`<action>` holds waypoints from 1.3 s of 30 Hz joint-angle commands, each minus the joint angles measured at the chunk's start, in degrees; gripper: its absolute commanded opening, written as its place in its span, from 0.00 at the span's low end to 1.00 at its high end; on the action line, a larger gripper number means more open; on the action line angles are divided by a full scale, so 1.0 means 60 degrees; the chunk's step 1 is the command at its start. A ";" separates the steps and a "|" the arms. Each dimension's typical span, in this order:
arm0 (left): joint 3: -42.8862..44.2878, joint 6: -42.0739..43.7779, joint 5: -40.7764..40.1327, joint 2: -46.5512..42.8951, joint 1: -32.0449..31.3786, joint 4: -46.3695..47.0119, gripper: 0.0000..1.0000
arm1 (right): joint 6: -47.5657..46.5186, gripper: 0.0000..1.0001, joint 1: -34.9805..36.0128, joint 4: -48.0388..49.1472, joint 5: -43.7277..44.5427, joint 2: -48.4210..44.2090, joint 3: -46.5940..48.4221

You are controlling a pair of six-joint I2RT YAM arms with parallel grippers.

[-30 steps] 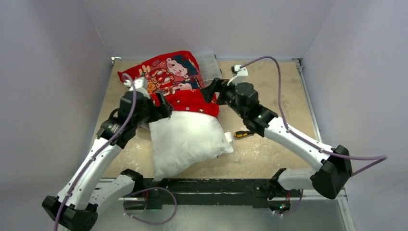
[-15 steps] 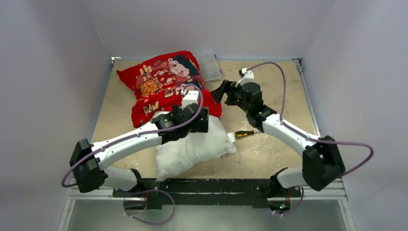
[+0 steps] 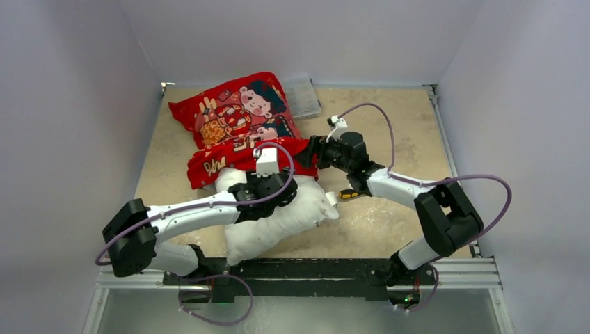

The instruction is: Remove the pillowcase from the pillow

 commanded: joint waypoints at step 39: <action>-0.1183 0.2133 0.7854 -0.5970 0.0022 -0.1255 0.00 | -0.0035 0.00 -0.3264 -0.1152 0.1603 0.3901 0.8474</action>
